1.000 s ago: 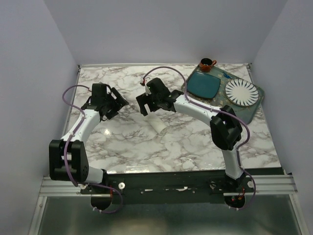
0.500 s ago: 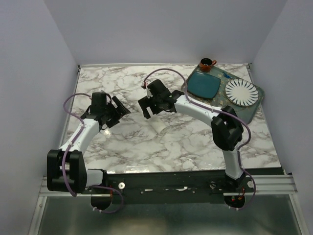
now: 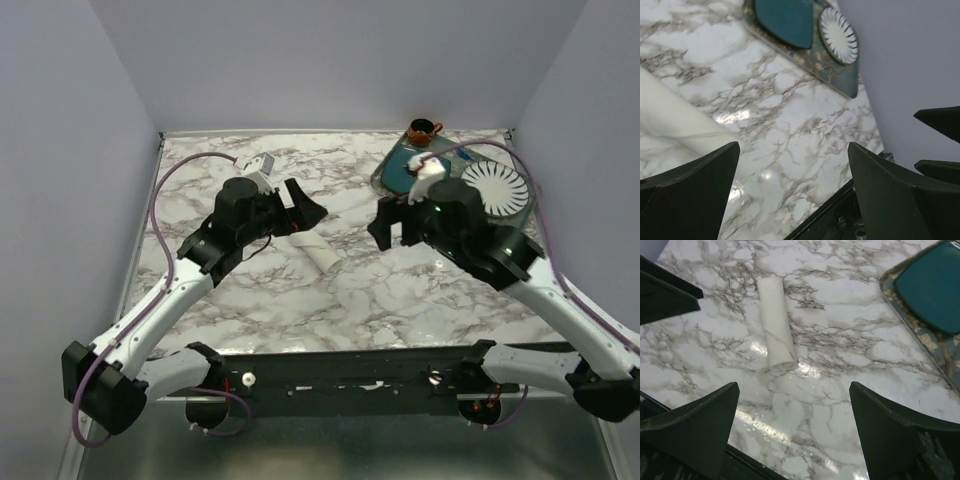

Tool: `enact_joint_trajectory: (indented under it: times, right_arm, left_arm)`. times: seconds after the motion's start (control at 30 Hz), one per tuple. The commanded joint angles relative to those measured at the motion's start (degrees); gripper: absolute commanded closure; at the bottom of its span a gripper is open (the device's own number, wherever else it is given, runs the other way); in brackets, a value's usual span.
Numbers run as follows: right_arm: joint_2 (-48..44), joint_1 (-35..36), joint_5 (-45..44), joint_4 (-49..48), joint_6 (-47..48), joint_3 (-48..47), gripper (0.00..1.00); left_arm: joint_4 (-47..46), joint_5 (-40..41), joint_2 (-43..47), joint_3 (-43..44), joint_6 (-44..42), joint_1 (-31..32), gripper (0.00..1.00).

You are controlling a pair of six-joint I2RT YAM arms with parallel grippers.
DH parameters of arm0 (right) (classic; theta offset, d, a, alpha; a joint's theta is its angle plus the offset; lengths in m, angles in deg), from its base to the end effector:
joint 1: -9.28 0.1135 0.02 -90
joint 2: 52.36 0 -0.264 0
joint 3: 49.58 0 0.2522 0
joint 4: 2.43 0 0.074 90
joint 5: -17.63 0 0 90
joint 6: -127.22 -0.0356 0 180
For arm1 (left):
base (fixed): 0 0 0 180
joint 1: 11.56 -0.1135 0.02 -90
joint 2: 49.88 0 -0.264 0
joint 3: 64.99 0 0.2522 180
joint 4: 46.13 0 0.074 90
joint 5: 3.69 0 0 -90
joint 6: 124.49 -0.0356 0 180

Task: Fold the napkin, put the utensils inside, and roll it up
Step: Roll the napkin with the utensil

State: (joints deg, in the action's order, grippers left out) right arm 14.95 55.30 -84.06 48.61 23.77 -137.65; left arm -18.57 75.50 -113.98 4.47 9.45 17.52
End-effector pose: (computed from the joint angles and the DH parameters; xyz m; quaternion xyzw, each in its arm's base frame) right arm 0.1774 0.1734 0.3916 -0.1933 0.8423 0.1690 0.4739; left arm 0.2211 -0.1306 0.3334 -0.0548 0.8262 -0.3932 0.3998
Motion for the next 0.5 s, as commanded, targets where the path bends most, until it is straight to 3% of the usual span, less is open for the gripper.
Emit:
enact_joint_trajectory:
  times: [0.0,0.2,0.47]
  right_arm:
    - [-16.74,-0.14,-9.23,7.53,-8.16,4.86,0.0]
    - [-32.93,-0.05,-15.83,6.15,-9.4,8.3,0.0]
    - [-34.62,-0.05,-14.07,3.15,-5.88,7.6,0.0]
  left_arm:
    - [-6.76,8.34,7.22,1.87,-0.35,4.14,0.01]
    - [-13.36,13.53,15.75,0.11,-1.57,6.25,0.01]
    - [-12.75,17.75,20.5,1.69,-5.27,6.25,0.01]
